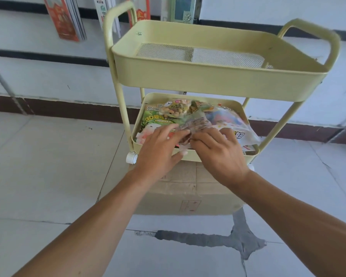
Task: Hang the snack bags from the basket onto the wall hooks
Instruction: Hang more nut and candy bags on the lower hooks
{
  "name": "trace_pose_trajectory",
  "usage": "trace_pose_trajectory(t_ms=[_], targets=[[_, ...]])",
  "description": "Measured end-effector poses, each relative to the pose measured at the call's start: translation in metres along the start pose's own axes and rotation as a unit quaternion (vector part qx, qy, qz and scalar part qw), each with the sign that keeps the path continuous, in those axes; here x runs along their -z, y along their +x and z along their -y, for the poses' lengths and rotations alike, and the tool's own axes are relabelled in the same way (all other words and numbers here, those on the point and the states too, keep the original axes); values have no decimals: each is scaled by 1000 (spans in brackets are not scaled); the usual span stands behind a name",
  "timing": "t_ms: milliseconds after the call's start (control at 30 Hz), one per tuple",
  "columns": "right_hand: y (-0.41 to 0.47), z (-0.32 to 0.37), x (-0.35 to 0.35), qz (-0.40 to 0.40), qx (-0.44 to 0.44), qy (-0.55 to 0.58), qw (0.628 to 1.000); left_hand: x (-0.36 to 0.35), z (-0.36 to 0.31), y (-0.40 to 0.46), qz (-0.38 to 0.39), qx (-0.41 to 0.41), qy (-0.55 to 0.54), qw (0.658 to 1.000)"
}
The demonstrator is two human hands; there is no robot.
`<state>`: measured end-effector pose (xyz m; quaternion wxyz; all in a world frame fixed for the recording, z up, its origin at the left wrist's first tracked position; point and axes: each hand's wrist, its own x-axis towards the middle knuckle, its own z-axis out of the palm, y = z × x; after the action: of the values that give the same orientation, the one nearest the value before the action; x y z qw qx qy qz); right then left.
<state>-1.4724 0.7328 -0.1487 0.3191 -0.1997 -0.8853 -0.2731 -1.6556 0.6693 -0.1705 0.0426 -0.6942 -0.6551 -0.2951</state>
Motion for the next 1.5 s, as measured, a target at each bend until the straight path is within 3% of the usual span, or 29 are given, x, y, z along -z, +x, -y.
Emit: trace_pose_trajectory(t_ms=[100,200,367,500,667,767,900,1033,1100,1333,1400,1500], targets=[[13,-9,27,-42,-16,76,996,11,-14,5,-49,-30,-100,993],[38,-27,59,-41,-52,175,982,41,-41,12,-68,2,-229,971],[91,-67,134,94,-161,327,927,102,-94,37,-31,89,-387,917],[143,-105,210,174,-308,436,827,178,-138,73,7,138,-431,892],[222,-169,336,170,-417,542,709,308,-218,133,34,195,-487,851],[266,-209,422,160,-462,589,643,391,-282,171,45,178,-511,840],[314,-265,533,132,-466,607,630,491,-376,216,50,163,-523,835],[343,-314,624,92,-471,588,651,556,-451,252,48,172,-539,823],[353,-341,660,67,-477,593,645,579,-479,266,86,168,-558,808],[347,-402,739,-33,-505,536,676,597,-539,291,235,166,-537,793],[338,-415,747,-75,-541,512,663,593,-549,295,262,159,-523,795],[316,-434,748,-119,-586,491,634,586,-554,306,233,190,-546,782]])
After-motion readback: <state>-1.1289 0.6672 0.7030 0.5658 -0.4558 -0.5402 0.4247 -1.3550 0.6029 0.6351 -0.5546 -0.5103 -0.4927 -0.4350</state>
